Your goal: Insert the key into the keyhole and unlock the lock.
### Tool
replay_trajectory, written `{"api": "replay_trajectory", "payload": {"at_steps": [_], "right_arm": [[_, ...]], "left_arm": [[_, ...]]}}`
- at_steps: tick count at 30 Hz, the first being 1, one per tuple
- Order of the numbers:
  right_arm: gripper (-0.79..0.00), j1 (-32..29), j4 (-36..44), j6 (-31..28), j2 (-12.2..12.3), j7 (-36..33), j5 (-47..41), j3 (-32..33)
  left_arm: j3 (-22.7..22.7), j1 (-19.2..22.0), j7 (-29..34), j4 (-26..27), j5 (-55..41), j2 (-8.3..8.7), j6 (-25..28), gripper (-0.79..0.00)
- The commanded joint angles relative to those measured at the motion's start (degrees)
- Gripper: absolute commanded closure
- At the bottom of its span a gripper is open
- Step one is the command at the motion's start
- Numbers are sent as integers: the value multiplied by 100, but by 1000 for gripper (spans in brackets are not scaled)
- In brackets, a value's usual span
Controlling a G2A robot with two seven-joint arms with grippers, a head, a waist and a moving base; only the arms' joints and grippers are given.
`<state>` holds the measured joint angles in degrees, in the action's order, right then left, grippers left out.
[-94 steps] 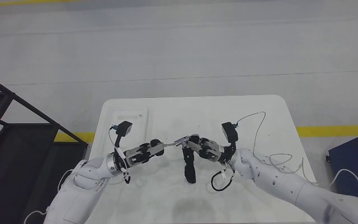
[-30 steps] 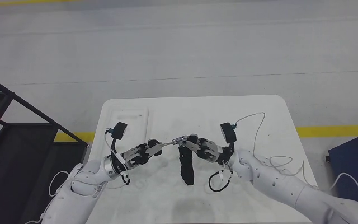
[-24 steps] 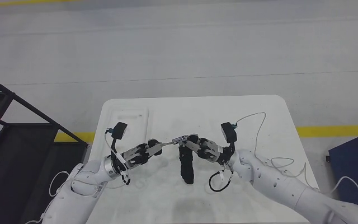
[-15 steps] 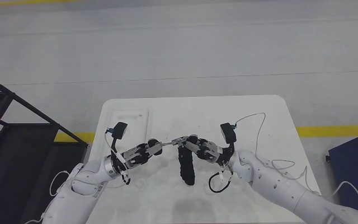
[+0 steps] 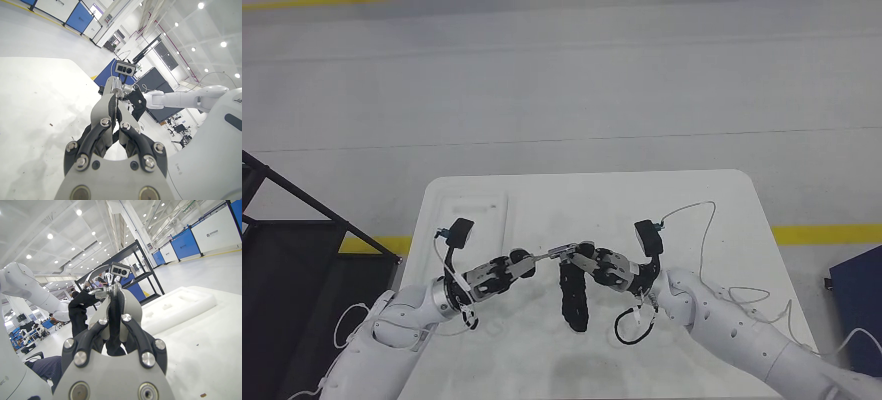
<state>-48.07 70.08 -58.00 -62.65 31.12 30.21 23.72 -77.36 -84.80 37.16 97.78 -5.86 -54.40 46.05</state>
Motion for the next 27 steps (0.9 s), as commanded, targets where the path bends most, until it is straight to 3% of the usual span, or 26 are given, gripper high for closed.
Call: {"api": "replay_trajectory", "payload": {"at_steps": [1,18,22,27], "right_arm": [[0,0,0,0,0,0,1,0],[0,0,0,0,0,0,1,0],[0,0,0,0,0,0,1,0],[0,0,0,0,0,0,1,0]], "left_arm": [[17,4,-14,13,18,-3,-9,0],[-78,-73,64,283,207,23,-84,0],[-131,-92,-92,435,785,16,10,0],[-216,-240,-790,675,1914,-32,97,0]]}}
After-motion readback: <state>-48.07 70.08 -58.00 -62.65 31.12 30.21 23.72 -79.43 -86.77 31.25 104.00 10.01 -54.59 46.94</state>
